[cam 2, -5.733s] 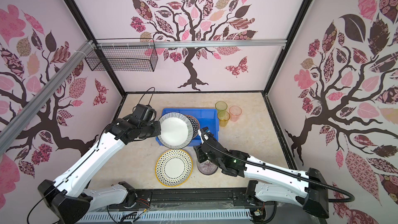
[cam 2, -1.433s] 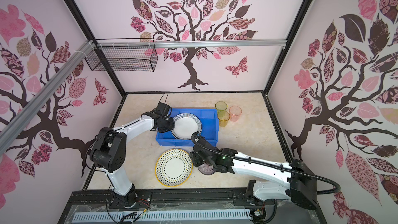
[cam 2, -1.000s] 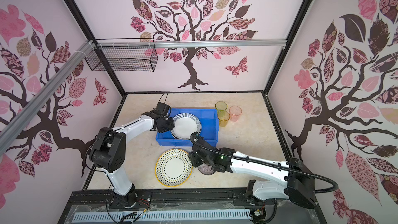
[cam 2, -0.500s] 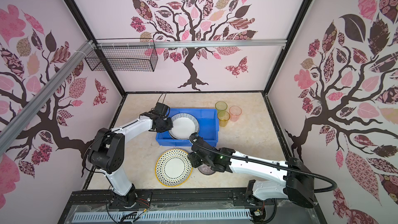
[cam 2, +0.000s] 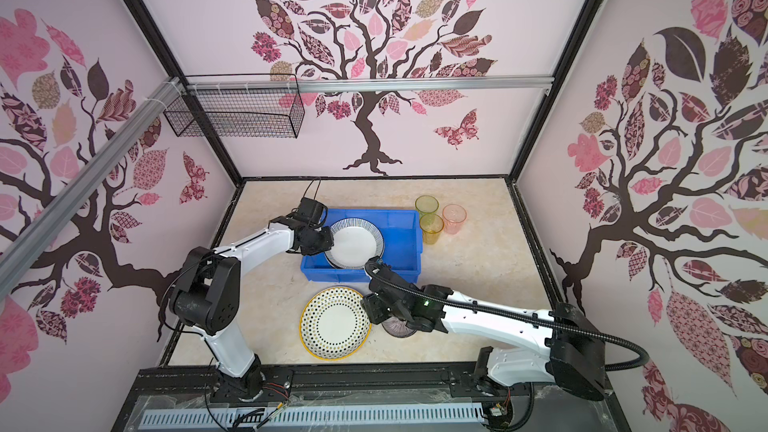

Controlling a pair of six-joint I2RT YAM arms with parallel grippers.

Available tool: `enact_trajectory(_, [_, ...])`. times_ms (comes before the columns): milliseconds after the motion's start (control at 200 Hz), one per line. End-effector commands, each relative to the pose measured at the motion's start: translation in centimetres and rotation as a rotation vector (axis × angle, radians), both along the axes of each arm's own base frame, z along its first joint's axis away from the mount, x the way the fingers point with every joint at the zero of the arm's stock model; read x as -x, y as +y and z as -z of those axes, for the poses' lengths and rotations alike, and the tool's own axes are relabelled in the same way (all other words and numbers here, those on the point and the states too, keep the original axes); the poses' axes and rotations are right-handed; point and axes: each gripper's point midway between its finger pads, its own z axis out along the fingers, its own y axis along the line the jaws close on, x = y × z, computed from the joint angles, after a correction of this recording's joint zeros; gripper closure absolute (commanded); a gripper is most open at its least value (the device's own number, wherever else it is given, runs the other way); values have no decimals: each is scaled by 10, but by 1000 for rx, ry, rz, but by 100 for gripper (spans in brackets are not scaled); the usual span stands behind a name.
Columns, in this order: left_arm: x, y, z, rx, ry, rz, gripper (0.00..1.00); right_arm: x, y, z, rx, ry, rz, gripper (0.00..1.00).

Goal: Place the mixed dishes into the plastic bin
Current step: 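Settle the striped plate flat in the bin and open the left gripper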

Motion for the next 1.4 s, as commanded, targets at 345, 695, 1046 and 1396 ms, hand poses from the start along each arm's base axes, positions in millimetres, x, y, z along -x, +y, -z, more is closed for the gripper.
enact_trajectory(345, [22, 25, 4, -94, 96, -4, 76, 0, 6, -7, -20, 15, 0, 45])
enact_trajectory(695, [20, 16, -9, -52, 93, 22, 76, 0, 4, -8, -27, 9, 7, 45])
enact_trajectory(1046, [21, 11, -12, -65, 132, 53, 75, 0, 3, -9, -35, 1, 9, 44])
enact_trajectory(1396, [22, 11, -8, -79, 146, 63, 74, 0, 1, -7, -31, -3, 7, 44])
